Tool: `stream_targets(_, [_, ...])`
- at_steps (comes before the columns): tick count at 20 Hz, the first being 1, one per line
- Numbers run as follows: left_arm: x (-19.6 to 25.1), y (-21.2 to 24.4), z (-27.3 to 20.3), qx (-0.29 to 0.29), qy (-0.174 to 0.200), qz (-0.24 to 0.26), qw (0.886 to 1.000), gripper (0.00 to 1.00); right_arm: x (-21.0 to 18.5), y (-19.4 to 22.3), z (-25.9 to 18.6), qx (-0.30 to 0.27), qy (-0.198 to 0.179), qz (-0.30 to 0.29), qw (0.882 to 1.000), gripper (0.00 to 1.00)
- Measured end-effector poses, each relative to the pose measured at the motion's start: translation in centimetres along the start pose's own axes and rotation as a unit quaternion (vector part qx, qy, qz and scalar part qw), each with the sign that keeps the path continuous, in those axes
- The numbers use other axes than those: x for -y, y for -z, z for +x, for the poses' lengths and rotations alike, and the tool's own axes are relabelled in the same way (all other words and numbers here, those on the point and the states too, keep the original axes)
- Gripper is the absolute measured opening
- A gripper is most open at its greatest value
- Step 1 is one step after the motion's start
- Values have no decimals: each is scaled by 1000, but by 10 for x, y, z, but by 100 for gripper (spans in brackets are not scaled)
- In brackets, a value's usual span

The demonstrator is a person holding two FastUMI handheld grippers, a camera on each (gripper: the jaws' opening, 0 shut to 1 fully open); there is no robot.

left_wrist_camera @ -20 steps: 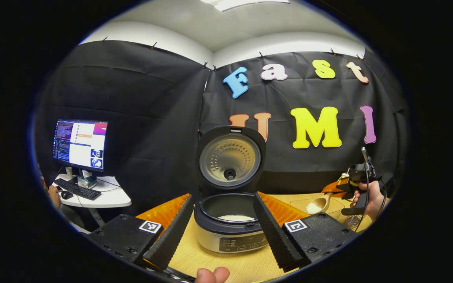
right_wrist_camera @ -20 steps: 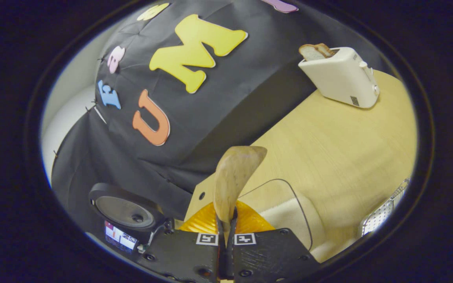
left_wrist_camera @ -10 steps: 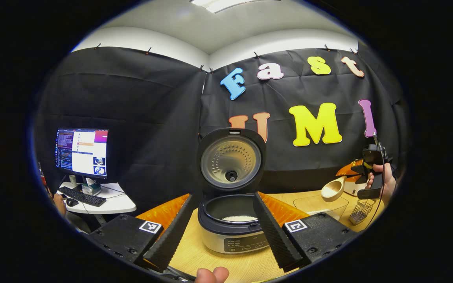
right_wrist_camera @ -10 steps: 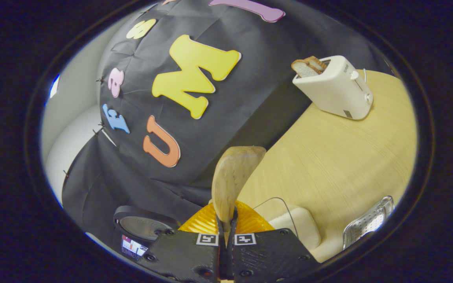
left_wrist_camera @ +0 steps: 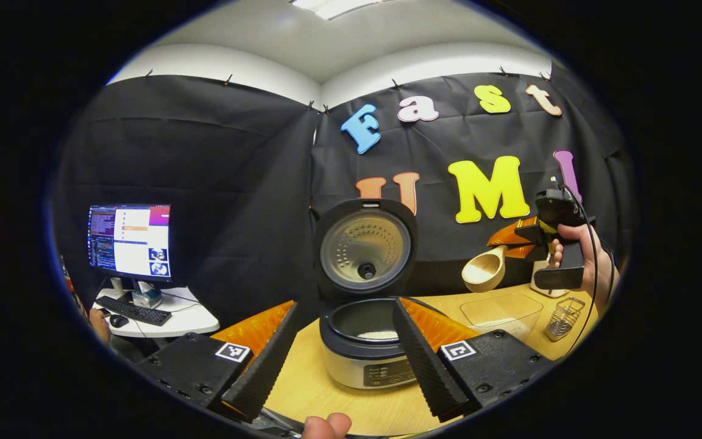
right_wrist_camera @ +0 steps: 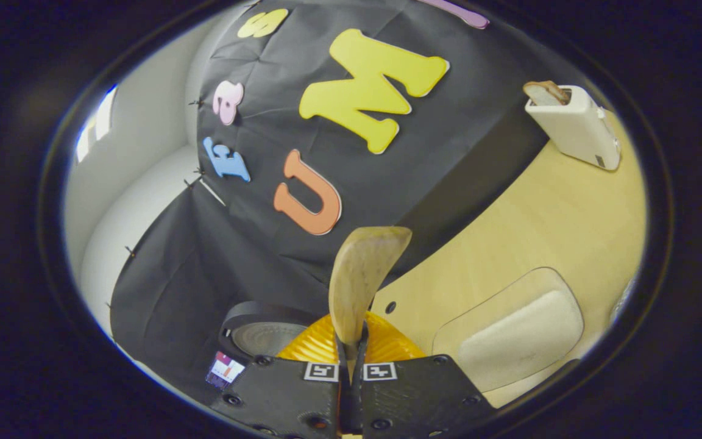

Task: Close the left gripper, press the button to open the rice cooker; take a wooden spoon from the chopstick holder with the right hand, scoop a spoonful of rice and pour it into the rice cooker, then put the wooden spoon back into the chopstick holder.

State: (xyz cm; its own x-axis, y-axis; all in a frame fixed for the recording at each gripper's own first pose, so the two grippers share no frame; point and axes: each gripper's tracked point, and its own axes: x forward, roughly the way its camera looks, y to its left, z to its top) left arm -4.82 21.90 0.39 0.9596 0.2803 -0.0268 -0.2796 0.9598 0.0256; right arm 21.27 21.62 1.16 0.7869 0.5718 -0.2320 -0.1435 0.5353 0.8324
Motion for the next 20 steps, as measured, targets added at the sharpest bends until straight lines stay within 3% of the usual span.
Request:
stream_targets(10, [-4, 3, -2, -11, 2, -2, 1000, 98, -56, 81, 76, -48, 4, -116, 992, 0])
stream_targets(16, [-15, 8, -1, -17, -7, 8, 1000, 97, -63, 105, 94, -56, 16, -194, 979, 0])
stream_targets(20, [-16, 7, -2, -18, -9, 9, 1000, 97, -69, 112, 99, -48, 21, -260, 964, 0])
